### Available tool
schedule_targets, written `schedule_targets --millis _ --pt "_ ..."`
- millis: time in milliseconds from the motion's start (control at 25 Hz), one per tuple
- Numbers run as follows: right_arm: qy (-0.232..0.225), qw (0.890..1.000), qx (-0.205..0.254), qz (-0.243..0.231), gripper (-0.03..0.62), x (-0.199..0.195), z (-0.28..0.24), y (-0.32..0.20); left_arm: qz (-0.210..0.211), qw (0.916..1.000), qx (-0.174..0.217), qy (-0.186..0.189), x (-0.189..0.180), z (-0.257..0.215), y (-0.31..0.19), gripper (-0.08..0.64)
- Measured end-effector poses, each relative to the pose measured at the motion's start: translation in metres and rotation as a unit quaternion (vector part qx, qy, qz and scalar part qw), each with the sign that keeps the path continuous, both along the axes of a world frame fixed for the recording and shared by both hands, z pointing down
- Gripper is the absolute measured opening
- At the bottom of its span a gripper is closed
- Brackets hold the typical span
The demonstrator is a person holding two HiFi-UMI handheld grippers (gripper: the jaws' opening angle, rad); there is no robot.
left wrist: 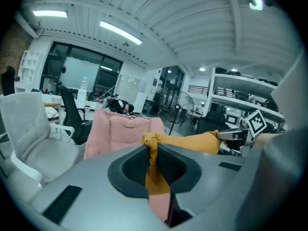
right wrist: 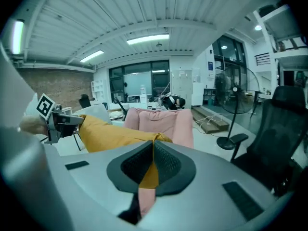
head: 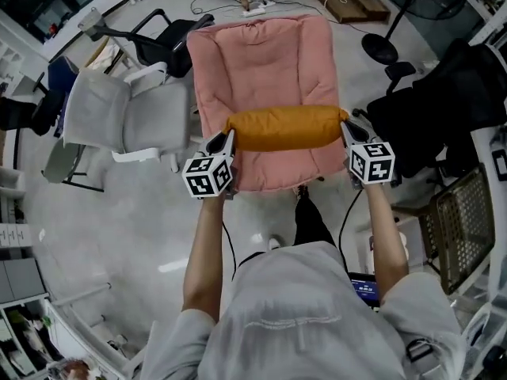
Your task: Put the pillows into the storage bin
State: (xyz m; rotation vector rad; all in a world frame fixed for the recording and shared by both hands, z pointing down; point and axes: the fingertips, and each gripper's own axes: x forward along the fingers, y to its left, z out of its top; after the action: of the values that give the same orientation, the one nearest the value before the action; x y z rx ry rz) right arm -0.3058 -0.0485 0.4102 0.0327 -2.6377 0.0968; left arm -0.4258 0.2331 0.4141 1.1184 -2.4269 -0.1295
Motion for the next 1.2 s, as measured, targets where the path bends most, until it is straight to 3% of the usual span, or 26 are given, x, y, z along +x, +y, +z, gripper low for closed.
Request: schedule_targets --millis 200,520,680,840,1200 --pt "0.030 0.996 -0.001 0.082 0.031 0.111 0.016 -0.016 0.091 0.9956 0.006 0.021 0.055 0.015 -0.048 0.052" --pt "0.068 0.969 -0.015 0.238 0.031 0.299 0.052 -0.075 0.245 0.9677 -0.013 0.058 0.180 0.056 -0.169 0.051" --pt "0.078 0.947 -0.033 0.310 0.031 0.408 0.074 -0.101 0.322 0.9438 -0.039 0.064 0.264 0.079 -0.230 0.052" --pt "0.085 0.914 -0.051 0.393 0.031 0.537 0.099 -0.111 0.406 0.9100 -0.061 0.057 0.368 0.097 -0.296 0.051" --pt "0.112 0.846 -0.099 0.511 0.031 0.782 0.167 -0.145 0.506 0.8509 -0.093 0.107 0.597 0.159 -0.412 0.051"
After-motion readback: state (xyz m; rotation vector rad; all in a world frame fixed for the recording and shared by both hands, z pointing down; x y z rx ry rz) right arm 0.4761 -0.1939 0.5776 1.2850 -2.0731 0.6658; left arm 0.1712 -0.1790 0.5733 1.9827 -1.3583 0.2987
